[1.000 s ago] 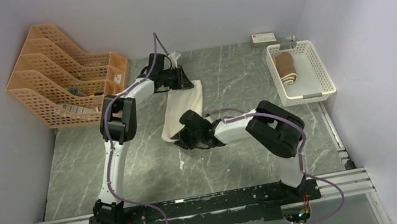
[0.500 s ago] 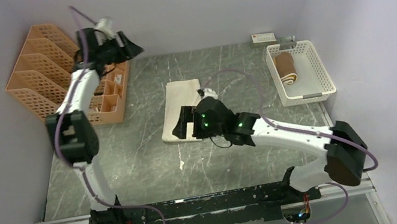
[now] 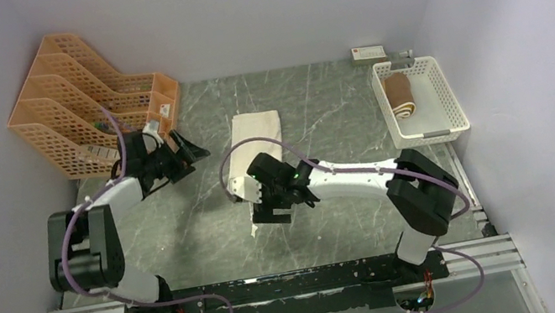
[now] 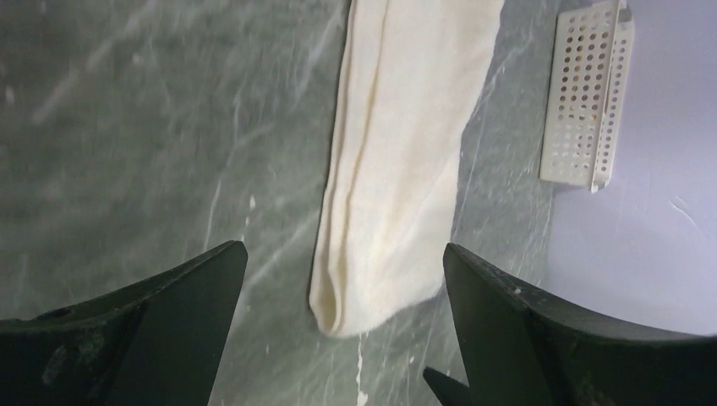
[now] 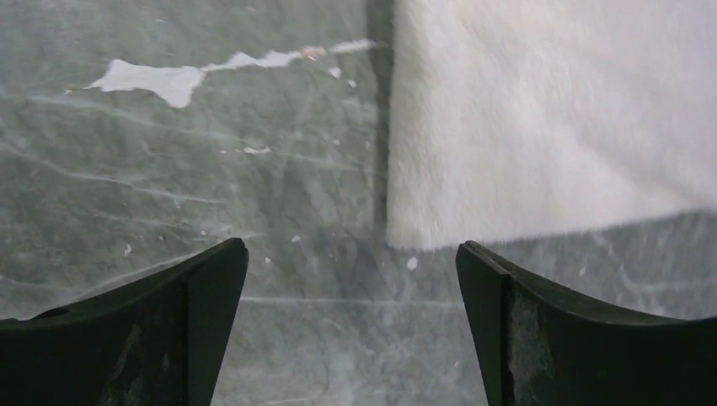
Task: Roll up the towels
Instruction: Roll the towel at the center of the board.
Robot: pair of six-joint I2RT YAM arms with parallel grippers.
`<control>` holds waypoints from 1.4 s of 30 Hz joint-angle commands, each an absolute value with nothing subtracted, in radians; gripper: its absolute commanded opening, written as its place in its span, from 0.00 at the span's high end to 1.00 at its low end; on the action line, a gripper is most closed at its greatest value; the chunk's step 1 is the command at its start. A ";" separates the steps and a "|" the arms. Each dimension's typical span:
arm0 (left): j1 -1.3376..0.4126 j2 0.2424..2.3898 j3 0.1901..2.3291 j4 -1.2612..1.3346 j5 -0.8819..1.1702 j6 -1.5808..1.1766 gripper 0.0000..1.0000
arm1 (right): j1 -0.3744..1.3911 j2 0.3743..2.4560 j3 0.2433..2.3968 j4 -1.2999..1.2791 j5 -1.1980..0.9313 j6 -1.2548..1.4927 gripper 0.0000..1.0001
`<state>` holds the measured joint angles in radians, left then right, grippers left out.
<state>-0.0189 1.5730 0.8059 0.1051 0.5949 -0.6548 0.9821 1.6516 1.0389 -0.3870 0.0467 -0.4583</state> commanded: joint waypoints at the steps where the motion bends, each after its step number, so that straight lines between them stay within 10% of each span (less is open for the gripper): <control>1: -0.024 1.422 0.687 0.192 0.609 -0.677 0.01 | 0.967 1.690 1.109 -0.357 -0.088 -0.650 0.09; 11: -0.043 1.310 0.486 0.237 0.612 -0.704 0.01 | 0.936 1.916 1.267 -0.362 -0.091 -0.667 0.22; 24: -0.042 1.292 0.552 0.140 0.642 -0.664 0.01 | 0.866 2.004 1.364 -0.432 -0.174 -0.625 0.99; 42: -0.124 1.397 0.579 0.154 0.585 -0.634 0.01 | 0.620 2.211 1.677 -0.819 -0.892 -0.607 1.00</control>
<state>-0.0803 1.3849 0.5625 0.1230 0.6083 -0.6434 0.6777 2.1593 1.5948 -0.7143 -0.6857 -0.6231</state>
